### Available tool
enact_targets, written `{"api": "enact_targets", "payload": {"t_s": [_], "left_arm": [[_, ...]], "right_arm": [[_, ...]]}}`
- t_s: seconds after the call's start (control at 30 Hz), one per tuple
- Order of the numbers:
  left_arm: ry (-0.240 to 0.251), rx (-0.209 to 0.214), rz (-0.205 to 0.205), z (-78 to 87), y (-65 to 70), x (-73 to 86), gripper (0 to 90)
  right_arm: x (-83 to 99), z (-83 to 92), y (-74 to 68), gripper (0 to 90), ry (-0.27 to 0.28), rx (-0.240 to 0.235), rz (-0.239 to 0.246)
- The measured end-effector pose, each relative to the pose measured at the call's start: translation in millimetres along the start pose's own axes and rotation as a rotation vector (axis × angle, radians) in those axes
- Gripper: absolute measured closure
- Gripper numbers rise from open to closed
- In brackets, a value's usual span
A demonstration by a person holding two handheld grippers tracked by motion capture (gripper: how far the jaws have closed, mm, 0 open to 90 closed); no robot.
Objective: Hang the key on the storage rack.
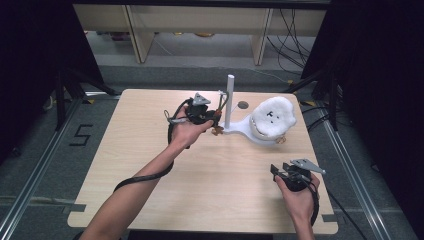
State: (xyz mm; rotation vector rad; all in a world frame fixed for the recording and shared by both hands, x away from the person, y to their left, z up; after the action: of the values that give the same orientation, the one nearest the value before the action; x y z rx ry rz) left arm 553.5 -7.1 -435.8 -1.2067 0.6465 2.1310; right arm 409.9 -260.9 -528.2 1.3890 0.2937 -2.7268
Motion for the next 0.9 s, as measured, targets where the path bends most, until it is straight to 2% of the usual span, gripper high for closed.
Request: {"api": "enact_targets", "payload": {"t_s": [0.03,0.17,0.2,0.23,0.33,0.53,0.73,0.77,0.8,0.87,0.9], "left_arm": [[-0.012,-0.009,-0.005,-0.1,-0.2,0.7,67.4],[-0.002,-0.009,-0.006,-3.7,0.1,0.6,67.3],[-0.015,-0.013,-0.022,-3.4,-1.0,1.3,67.2],[-0.019,-0.009,-0.021,-4.1,-0.8,1.4,67.2],[-0.008,-0.017,-0.015,-6.9,-0.1,1.4,66.9],[-0.006,-0.026,-0.028,-8.5,-0.7,2.0,66.3],[-0.011,-0.035,-0.045,-3.6,-1.8,4.3,64.8],[-0.008,-0.037,-0.046,-2.8,-1.7,4.5,64.3],[0.001,-0.036,-0.036,-2.6,-0.9,4.3,63.6],[-0.008,-0.038,-0.054,0.7,-2.2,5.1,62.4],[0.001,-0.039,-0.049,1.6,-1.8,4.9,62.3]], "right_arm": [[-1.0,-1.4,3.4,49.7,0.014,-0.005,0.041],[-1.1,-0.5,2.5,49.7,0.016,-0.014,0.03],[-1.1,-0.4,2.6,49.7,0.017,-0.014,0.03],[-0.1,2.1,3.6,49.7,-0.007,-0.006,0.039],[-1.2,0.1,3.6,49.7,0.021,-0.013,0.037],[-1.3,0.3,3.3,49.8,0.023,-0.009,0.033],[-1.7,1.2,3.2,49.8,0.025,-0.014,0.03],[-1.2,1.8,1.5,49.8,0.022,-0.007,0.004],[-1.4,1.6,2.1,49.8,0.024,-0.007,0.011],[-1.4,1.5,1.8,49.8,0.023,-0.007,0.009],[-1.2,1.4,2.5,49.8,0.019,0.001,0.017]]}}
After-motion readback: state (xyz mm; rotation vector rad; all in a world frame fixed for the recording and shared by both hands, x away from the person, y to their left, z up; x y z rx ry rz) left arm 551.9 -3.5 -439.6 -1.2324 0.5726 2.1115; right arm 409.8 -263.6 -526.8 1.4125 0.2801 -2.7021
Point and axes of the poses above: each handheld gripper's, and its own axes: z roughly backward along the jaws, x roughly out of its underside, y roughly to its right, the point moved 7 cm from there along -z, roughly forward along the jaws, and after that the axes turned 3 degrees about x, right-handed, at the moved point
